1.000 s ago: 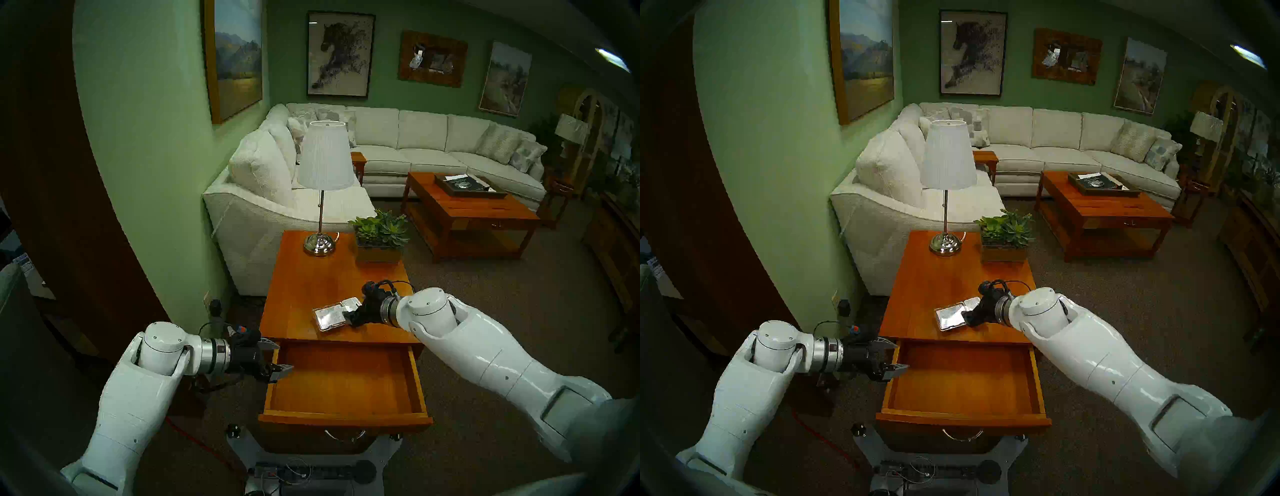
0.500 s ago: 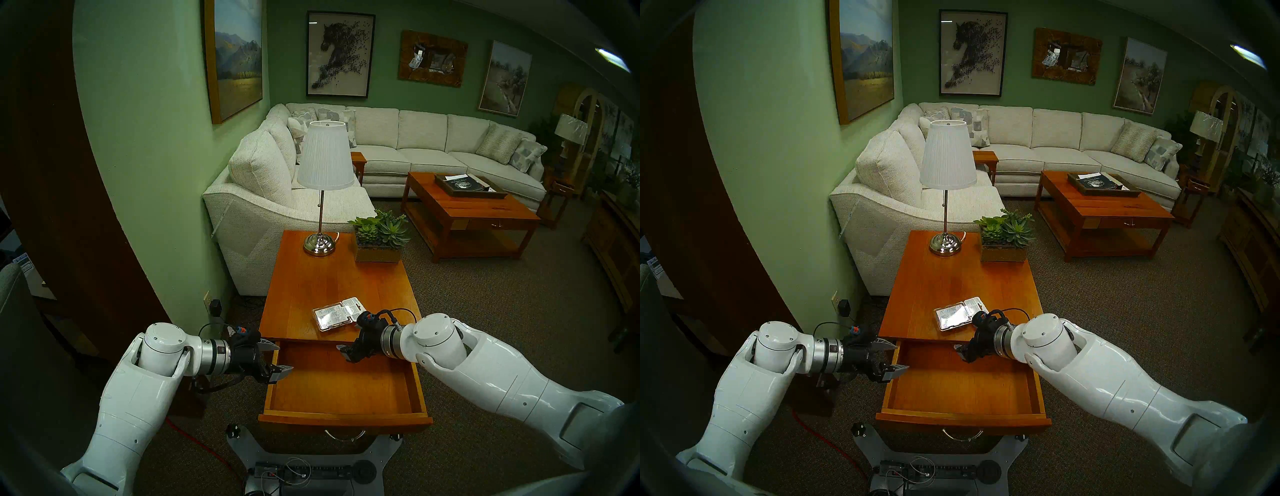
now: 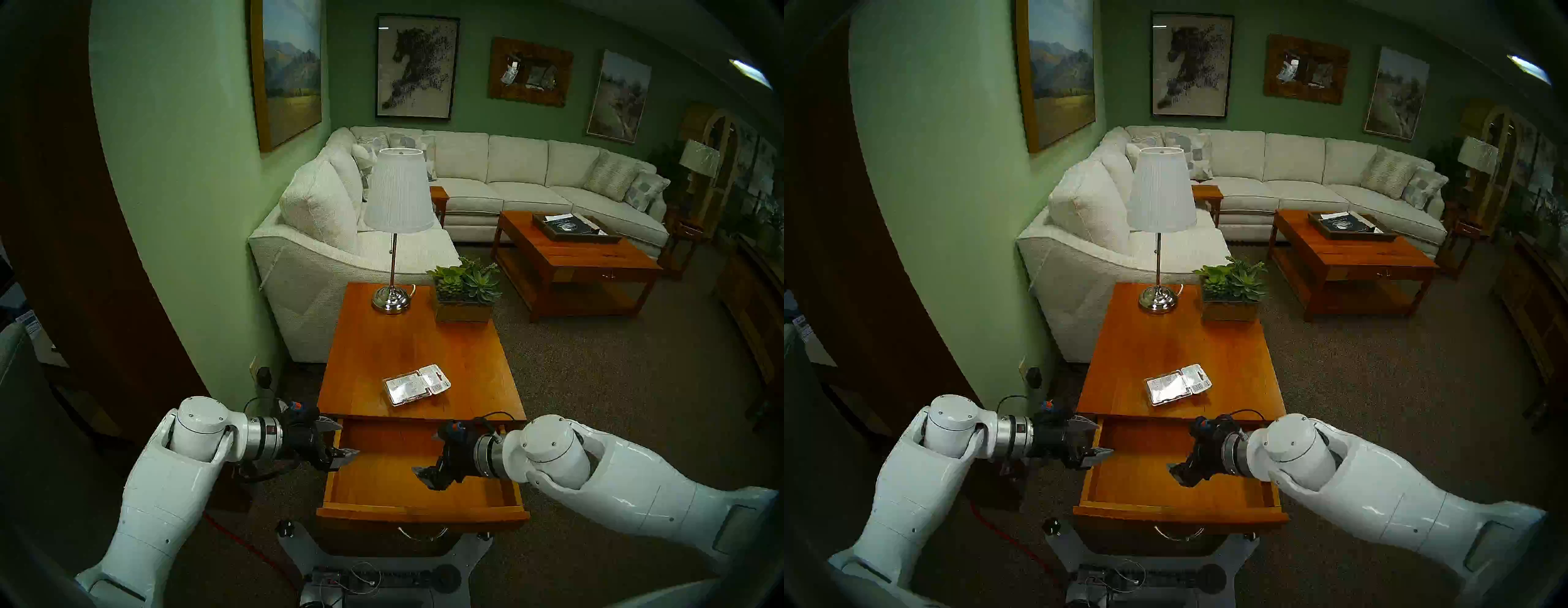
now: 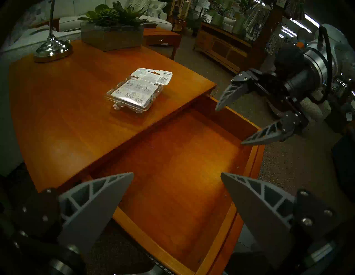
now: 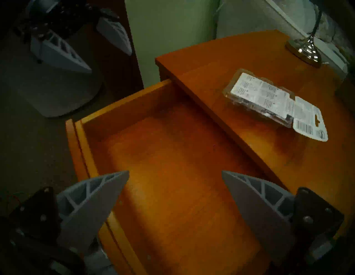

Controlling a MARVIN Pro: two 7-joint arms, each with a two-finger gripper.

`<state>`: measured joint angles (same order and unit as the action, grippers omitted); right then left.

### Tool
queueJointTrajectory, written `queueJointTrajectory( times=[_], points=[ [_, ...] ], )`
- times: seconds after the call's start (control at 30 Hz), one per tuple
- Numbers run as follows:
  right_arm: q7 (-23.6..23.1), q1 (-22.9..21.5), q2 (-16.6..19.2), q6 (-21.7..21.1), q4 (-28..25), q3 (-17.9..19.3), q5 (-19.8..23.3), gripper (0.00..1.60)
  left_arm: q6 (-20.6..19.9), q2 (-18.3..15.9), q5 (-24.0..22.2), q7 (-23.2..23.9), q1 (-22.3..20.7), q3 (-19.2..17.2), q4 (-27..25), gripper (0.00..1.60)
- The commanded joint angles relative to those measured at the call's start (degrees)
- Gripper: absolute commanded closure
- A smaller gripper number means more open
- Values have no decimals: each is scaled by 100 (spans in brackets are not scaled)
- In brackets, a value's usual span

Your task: Open the drawer, take out the contents and close the drawer

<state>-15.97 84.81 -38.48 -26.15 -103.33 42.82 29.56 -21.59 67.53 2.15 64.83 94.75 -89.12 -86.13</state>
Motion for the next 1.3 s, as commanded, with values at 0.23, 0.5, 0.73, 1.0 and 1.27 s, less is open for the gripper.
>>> queueJointTrajectory(
  times=[0.23,0.5,0.73,1.0,1.27],
  points=[
    [31,749,1133,258,-1176,126,134,0,28,5,-27,12,-131,-39,-117,0],
    [237,1256,1627,425,-1701,240,252,0,32,7,-31,22,-138,-47,-135,0],
    [913,1845,2139,693,-2237,483,387,0,22,6,-39,40,-137,-59,-164,0],
    [1686,2359,2425,1336,-2316,634,607,0,-17,5,-44,64,-128,-74,-202,0],
    [1890,2236,2065,1532,-2029,457,501,0,-44,8,-36,73,-124,-82,-218,0]
  ],
)
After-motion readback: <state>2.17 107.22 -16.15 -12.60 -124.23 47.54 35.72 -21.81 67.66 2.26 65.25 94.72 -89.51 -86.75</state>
